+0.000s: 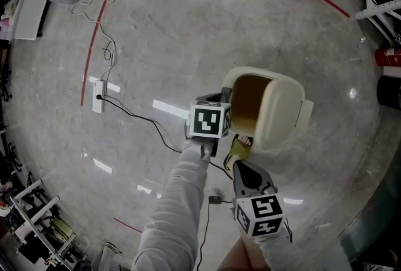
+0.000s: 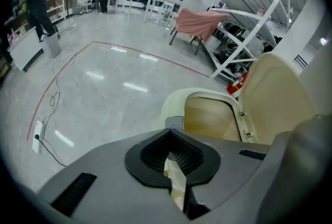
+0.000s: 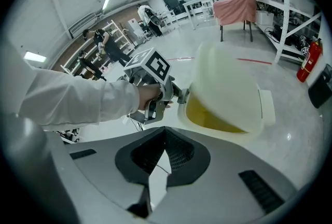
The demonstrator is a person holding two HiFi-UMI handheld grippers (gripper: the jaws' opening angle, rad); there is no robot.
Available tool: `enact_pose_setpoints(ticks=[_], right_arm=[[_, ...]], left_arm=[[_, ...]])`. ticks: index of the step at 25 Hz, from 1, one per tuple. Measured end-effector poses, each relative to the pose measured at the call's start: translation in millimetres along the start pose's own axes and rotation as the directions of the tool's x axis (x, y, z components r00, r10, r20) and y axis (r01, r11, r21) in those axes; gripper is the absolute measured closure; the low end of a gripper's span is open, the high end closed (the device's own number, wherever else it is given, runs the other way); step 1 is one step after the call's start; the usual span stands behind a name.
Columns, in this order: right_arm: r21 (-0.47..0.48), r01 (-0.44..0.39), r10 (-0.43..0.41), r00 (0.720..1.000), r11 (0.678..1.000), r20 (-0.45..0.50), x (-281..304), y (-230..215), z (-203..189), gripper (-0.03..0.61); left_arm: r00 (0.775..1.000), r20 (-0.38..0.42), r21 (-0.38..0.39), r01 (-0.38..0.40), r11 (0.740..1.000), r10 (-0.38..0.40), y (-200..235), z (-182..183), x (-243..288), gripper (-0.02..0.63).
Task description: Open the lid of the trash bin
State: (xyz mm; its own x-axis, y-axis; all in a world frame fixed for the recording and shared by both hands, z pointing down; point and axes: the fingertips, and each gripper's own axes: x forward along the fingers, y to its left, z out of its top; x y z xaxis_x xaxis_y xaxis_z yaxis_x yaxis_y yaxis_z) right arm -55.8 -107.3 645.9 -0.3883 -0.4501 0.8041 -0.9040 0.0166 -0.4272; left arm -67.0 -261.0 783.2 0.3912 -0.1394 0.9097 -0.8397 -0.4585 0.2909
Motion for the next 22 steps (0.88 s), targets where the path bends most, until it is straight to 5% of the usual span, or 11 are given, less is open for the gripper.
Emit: enact_pose_setpoints(ticks=[22], right_arm=[[-0.007, 0.005, -0.005, 1.000, 1.000, -0.010, -4, -13, -7, 0.580]], left_arm=[[0.999, 0.050, -0.036, -0.002, 0.999, 0.004, -2, 9, 1, 0.607]])
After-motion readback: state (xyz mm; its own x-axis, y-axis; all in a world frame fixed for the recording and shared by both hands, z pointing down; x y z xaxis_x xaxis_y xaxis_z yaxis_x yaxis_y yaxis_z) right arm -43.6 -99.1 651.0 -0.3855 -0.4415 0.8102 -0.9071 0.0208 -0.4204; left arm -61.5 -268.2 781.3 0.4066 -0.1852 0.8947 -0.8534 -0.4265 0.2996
